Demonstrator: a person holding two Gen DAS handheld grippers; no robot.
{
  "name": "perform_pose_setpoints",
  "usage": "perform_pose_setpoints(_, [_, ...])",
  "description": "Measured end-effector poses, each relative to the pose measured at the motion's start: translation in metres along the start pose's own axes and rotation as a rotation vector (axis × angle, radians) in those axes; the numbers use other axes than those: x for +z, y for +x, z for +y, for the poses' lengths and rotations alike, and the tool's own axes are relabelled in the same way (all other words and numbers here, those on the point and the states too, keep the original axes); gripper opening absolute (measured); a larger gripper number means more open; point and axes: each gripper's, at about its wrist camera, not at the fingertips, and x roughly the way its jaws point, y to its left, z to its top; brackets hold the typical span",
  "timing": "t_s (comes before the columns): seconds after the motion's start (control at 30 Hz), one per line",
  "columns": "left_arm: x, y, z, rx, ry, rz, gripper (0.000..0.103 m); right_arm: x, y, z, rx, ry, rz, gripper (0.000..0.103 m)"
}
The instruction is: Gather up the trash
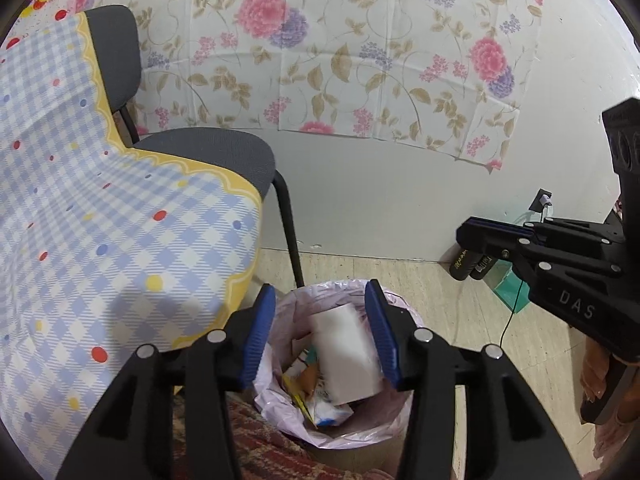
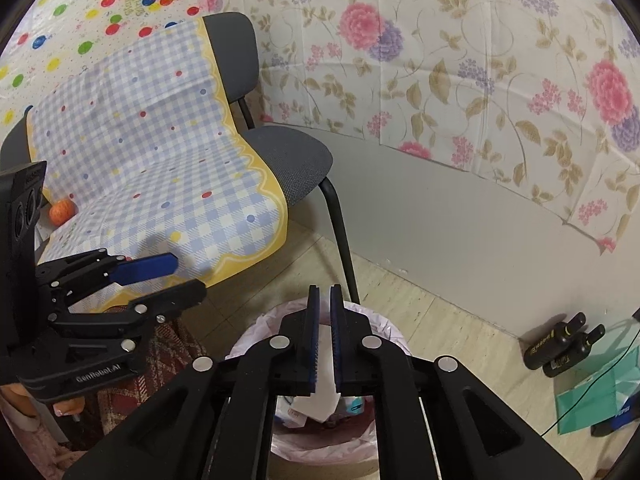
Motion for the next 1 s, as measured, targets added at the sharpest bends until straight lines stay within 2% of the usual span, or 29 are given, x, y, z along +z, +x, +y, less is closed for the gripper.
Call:
perform_pose_setpoints(0.13, [0.000, -0.013, 0.013, 0.029, -0.035, -0.027, 0.047, 0.003, -0.003, 0.000, 0.011, 0.015, -0.017, 0.012])
perform_pose_setpoints(0.3, [-0.001, -0.036, 0.028, 0.087, -0.072, -0.064, 0.049, 0.012, -0.012, 0.009, 0.038, 0.020, -0.040, 0.024])
perform_pose_setpoints(0.4, [0.000, -0.056, 0.040, 0.128, -0.107, -0.093, 0.055, 0.020, -0.017, 0.021, 0.068, 0.009, -0.059, 0.042])
perform_pose_setpoints(0.47, [0.000, -0.068, 0.047, 0.168, -0.131, -0.108, 0.064, 0.026, -0.021, 0.032, 0.106, 0.004, -0.080, 0.064])
perform_pose_setpoints(0.57, [-0.001, -0.089, 0.064, 0.261, -0.177, -0.120, 0.077, 0.034, -0.023, 0.050, 0.151, -0.022, -0.108, 0.089])
perform_pose_setpoints(0.6, [-0.002, -0.095, 0.069, 0.286, -0.189, -0.123, 0.084, 0.038, -0.024, 0.060, 0.168, -0.037, -0.120, 0.088])
perform_pose_setpoints(0.73, [-0.009, -0.120, 0.092, 0.395, -0.250, -0.130, 0.096, 0.053, -0.024, 0.087, 0.215, -0.078, -0.132, 0.093])
perform_pose_setpoints(1.0, [-0.027, -0.161, 0.133, 0.608, -0.361, -0.111, 0.096, 0.081, -0.027, 0.151, 0.320, -0.200, -0.149, 0.094])
